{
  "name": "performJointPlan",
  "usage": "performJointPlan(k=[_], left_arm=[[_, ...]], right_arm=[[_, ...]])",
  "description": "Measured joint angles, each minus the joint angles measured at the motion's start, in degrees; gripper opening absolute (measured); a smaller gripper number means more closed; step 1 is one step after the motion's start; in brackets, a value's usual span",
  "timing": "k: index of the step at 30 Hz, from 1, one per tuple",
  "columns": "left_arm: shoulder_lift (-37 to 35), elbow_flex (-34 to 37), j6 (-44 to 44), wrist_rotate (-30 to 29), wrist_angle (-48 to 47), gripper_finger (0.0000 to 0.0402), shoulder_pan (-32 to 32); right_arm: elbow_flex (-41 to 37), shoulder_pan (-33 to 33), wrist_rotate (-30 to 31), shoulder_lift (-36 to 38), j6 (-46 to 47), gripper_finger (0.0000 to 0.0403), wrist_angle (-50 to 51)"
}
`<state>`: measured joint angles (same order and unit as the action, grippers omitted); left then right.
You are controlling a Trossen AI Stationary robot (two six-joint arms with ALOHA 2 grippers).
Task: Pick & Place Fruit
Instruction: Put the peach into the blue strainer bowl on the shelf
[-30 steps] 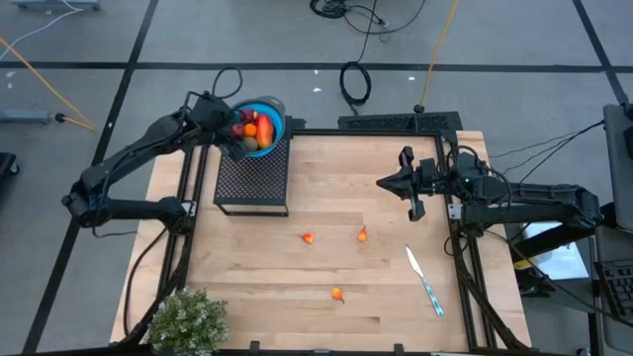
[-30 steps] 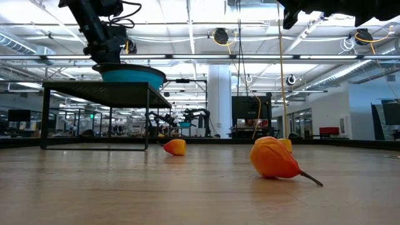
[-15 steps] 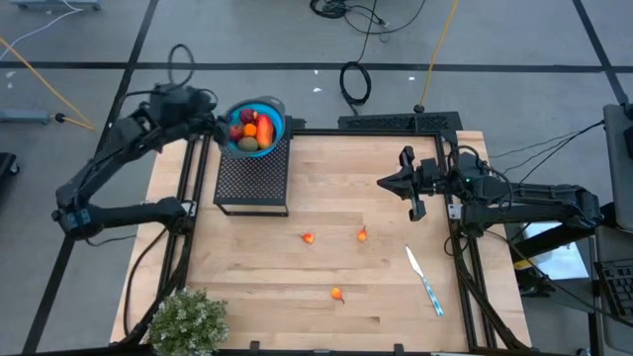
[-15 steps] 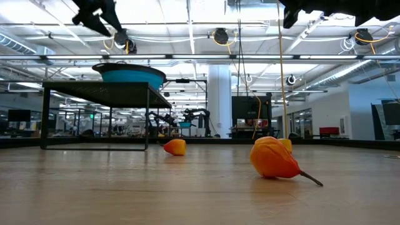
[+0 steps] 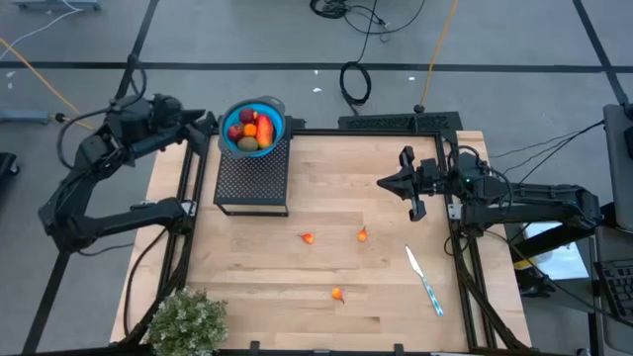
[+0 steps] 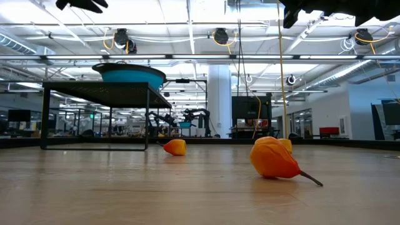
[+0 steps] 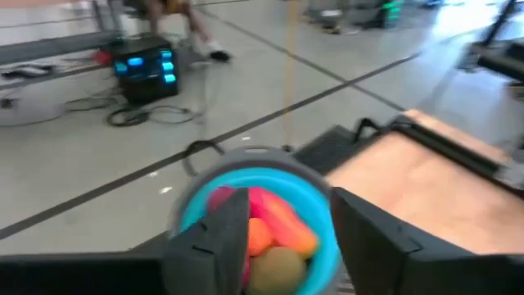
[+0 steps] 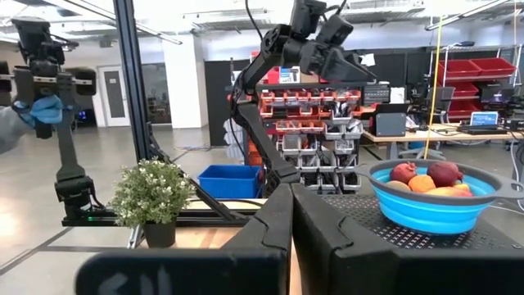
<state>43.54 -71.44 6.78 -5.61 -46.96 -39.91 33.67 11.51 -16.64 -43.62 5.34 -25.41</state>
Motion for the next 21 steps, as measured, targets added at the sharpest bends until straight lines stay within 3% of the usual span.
performJointPlan(k=[5, 13, 21], left_arm=[[-1.68, 0.0, 0.7, 6.96, -1.25, 0.0106, 1.2], [-3.51, 0.62, 1.38, 7.9, -1.94, 0.0012, 4.43], [-8.62, 9.5, 3.14, 8.68, 7.01, 0.002, 7.0]], right_arm=[[0.0, 0.0, -0.03, 0.0, 0.0, 0.0, 0.48], [0.0, -0.3, -3.17, -0.6, 0.0, 0.0, 6.14], [0.0, -5.17, -3.19, -5.9, -0.68, 0.0, 9.18]])
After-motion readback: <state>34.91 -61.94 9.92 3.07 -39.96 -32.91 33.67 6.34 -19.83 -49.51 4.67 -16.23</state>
